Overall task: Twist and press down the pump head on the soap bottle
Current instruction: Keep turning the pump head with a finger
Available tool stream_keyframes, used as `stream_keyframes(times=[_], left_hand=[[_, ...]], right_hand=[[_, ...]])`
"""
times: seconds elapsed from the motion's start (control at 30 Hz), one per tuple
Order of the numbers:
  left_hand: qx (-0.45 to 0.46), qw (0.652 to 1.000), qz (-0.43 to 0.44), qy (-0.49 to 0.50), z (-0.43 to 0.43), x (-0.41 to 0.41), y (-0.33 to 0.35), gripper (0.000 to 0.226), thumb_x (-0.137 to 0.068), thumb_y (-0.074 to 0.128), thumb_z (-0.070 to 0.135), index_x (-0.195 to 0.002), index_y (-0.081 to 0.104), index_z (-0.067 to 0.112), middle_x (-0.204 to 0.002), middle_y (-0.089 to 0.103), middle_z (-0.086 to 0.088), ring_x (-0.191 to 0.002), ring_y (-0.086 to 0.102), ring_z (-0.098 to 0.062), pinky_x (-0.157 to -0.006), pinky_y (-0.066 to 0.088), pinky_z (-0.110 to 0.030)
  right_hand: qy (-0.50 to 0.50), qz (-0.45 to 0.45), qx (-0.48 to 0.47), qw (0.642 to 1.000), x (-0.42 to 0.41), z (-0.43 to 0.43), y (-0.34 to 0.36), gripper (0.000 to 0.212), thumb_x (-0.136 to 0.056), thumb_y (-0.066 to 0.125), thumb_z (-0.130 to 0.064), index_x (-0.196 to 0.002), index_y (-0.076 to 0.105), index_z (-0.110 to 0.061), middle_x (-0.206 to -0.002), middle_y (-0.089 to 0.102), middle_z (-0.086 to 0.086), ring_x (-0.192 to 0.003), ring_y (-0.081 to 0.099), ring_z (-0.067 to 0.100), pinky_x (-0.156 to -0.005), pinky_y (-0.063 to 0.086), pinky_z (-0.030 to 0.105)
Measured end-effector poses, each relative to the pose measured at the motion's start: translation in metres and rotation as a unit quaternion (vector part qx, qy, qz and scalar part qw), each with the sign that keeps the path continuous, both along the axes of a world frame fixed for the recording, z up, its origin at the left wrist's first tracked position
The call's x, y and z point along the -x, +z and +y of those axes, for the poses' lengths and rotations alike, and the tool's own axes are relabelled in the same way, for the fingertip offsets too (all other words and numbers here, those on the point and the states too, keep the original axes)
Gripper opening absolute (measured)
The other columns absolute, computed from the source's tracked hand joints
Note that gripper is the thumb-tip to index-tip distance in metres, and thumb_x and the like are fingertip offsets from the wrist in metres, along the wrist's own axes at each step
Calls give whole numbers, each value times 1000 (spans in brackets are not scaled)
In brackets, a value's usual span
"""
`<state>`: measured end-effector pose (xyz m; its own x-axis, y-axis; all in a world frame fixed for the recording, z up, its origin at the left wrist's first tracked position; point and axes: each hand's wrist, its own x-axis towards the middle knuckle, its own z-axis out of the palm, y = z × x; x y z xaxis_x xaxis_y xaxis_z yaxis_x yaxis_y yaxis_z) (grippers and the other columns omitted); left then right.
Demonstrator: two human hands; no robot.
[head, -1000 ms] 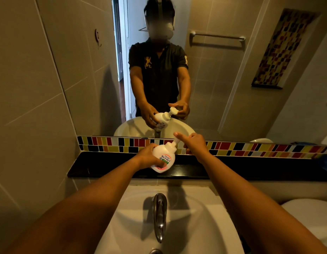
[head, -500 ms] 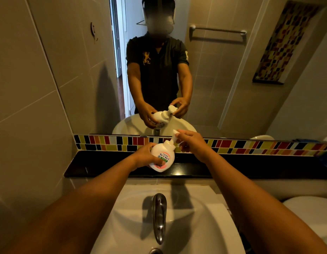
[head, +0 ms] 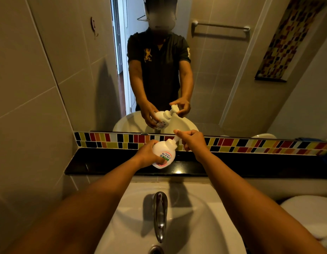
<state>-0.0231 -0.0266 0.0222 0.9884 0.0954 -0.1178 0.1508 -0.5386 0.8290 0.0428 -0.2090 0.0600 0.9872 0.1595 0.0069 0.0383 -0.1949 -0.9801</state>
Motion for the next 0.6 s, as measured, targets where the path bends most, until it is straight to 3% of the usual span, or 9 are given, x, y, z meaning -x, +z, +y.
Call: stream_keyframes(times=[0.17,0.3,0.4,0.6], left_hand=[[2,1000,0,-1,-1,0,0,77,-67,85,16,-131,44,21,-128,57,-7,-116,57,-28,-94,53,-43],[57,998,25,-7,4,1,2,72,-68,85,16,-129,46,20,-119,61,-5,-109,61,-24,-87,56,-38],[75,996,50,-29,7,2,2,67,-71,83,13,-129,50,18,-118,64,-7,-107,63,-24,-85,58,-38],[118,990,72,-41,12,3,-3,64,-70,83,10,-127,54,18,-117,67,-7,-107,65,-23,-87,58,-40]], right_hand=[[2,8,5,1000,-2,1,-4,60,-74,77,-51,-96,64,3,-75,66,10,-55,56,16,-54,51,29],[104,42,-28,993,5,-5,1,44,-84,74,-35,-120,59,-15,-99,67,13,-68,58,17,-66,52,31],[171,60,-58,982,6,-9,3,33,-90,67,-17,-122,59,-25,-106,66,14,-73,58,20,-72,50,35],[219,105,-88,966,4,-14,7,34,-97,58,-20,-130,61,-14,-103,65,16,-67,57,17,-66,49,30]])
